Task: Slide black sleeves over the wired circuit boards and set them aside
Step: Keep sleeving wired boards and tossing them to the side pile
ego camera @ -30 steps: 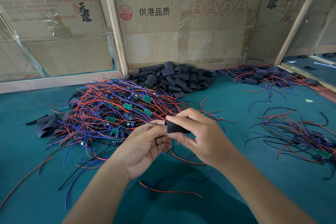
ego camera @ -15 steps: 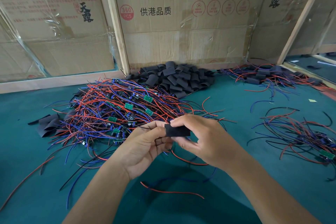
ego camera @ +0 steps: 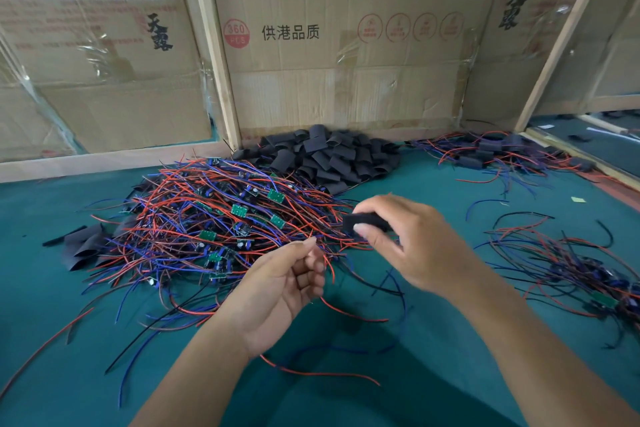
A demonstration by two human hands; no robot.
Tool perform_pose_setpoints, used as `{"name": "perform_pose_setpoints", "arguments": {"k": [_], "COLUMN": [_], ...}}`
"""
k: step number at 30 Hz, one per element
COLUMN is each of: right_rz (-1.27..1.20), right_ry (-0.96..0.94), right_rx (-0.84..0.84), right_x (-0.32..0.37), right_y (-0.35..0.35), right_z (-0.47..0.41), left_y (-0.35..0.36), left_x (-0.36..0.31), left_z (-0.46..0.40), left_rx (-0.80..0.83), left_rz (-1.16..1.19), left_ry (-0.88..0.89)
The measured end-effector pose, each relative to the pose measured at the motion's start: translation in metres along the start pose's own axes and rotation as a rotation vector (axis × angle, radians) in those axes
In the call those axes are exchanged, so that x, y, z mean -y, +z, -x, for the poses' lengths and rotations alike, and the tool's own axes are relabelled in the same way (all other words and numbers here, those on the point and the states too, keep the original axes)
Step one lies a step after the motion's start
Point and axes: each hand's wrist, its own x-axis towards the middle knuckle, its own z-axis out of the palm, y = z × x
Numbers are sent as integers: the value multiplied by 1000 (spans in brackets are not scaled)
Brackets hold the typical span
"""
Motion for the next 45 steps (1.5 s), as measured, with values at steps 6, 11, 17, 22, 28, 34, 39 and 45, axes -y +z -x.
{"name": "perform_pose_setpoints", "arguments": {"k": [6, 11, 17, 22, 28, 34, 39, 45], "right_rz": [172, 588, 842, 589, 433, 495, 206, 218], "right_ry": [145, 205, 583, 519, 408, 403, 386, 258], "right_rx": [-144, -42, 90, 381, 526, 410, 268, 437], "right_x": [-58, -133, -173, -129, -88, -91, -95, -81], "right_y": [-35, -76, -95, 0, 95, 107, 104, 122], "right_z": [-27, -70, -148, -166, -163, -163, -166, -170], "left_y": [-3, -6, -3, 0, -2, -4, 1, 3], "left_x": [-1, 1, -2, -3, -3, -5, -5, -4], "left_z": [-3, -5, -3, -2, -2, -2, 1, 3], "left_rx": [-81, -89, -120, -126, -129, -126, -114, -97], "left_rz": [76, 114, 123, 140, 167, 172, 168, 162], "left_ry": [27, 19, 18, 18, 10, 21, 11, -6]}}
